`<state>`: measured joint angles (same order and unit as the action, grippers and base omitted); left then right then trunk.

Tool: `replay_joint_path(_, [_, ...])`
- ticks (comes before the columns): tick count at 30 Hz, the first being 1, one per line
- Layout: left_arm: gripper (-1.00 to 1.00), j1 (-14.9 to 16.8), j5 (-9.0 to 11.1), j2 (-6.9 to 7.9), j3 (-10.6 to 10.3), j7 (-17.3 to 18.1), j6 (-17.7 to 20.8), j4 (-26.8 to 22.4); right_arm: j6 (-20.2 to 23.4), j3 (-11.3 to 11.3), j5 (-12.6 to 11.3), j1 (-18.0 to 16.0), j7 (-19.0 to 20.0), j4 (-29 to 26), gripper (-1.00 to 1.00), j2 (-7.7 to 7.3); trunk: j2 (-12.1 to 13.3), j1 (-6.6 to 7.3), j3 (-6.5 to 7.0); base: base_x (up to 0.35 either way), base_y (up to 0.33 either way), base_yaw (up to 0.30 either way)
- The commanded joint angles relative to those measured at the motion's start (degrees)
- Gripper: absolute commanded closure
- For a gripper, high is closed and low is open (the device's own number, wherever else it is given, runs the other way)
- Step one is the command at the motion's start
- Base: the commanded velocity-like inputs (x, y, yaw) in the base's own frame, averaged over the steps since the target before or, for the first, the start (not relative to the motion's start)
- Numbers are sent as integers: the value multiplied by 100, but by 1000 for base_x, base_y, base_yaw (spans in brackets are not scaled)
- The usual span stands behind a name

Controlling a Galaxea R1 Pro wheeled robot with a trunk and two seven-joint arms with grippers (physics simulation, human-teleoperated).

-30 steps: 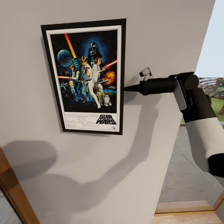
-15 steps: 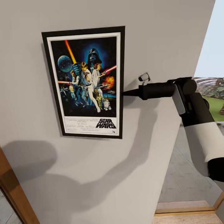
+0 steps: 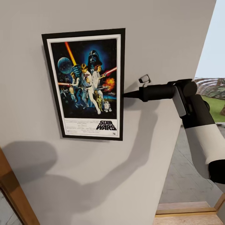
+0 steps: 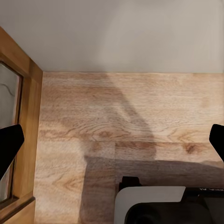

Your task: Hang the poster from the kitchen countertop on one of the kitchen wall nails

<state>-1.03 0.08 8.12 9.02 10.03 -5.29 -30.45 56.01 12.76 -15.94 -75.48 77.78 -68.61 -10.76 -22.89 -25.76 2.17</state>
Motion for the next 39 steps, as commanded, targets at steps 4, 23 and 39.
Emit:
replay_joint_path(4, [-100,-3,0,-4,29,43,-6,-5,57,8,-24,-2,11,-62,100,-5,-3,-2,-1,0,0,0])
replay_joint_path(23, [-100,-3,0,-4,29,43,-7,-5,68,-18,-14,-2,9,-99,100,2,-3,-2,-1,0,0,0])
replay_joint_path(39, [-100,-3,0,-4,29,43,-7,-5,68,-21,-22,-2,9,-99,100,2,-3,-2,-1,0,45,0])
